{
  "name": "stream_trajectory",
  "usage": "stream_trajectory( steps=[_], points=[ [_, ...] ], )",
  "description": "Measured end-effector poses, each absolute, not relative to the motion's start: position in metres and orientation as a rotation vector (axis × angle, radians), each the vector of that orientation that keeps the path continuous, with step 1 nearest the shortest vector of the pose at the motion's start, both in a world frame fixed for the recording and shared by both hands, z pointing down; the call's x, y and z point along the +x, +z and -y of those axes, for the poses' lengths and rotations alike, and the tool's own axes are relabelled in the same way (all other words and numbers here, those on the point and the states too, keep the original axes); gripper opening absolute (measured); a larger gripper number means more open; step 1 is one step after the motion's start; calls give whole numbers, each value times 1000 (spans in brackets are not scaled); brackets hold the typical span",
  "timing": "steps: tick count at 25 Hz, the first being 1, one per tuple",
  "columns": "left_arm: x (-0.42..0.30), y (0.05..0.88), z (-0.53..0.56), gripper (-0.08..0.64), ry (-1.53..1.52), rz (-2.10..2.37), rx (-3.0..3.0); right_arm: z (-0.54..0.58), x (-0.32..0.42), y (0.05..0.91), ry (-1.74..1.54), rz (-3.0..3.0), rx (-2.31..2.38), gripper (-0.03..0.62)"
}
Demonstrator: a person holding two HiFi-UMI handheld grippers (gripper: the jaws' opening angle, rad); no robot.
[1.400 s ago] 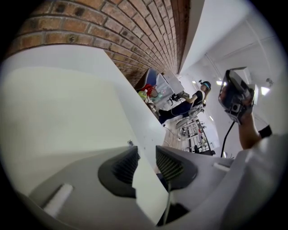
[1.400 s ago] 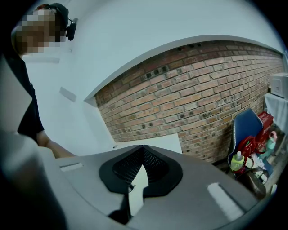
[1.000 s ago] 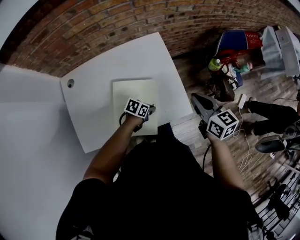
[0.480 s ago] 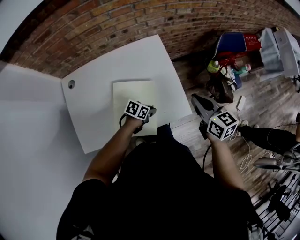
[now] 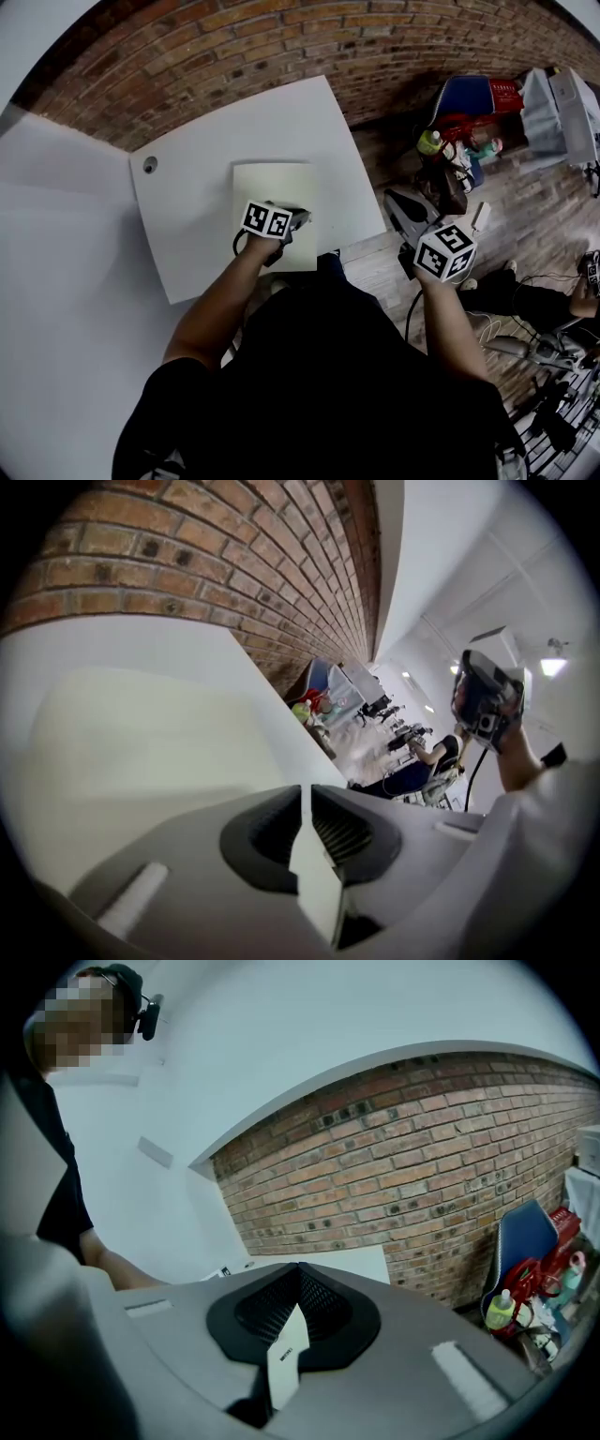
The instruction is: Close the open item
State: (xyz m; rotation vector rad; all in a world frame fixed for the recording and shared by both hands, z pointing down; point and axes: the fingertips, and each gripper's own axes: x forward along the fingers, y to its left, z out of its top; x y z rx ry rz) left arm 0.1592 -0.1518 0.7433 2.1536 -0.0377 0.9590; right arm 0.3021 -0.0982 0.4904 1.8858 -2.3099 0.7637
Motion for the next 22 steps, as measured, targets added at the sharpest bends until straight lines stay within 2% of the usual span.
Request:
stream_trajectory(
  steps=[7, 12, 22],
  points=[
    [143, 699, 193, 17, 792, 132, 2224, 110, 287, 479, 712, 2351, 1837, 3],
    [128, 639, 237, 3, 546, 243, 2348, 120, 277, 472, 679, 2363, 1806, 3],
    [69, 531, 290, 3, 262, 488, 2542, 138, 259, 456, 619, 2401, 1746, 3]
  ],
)
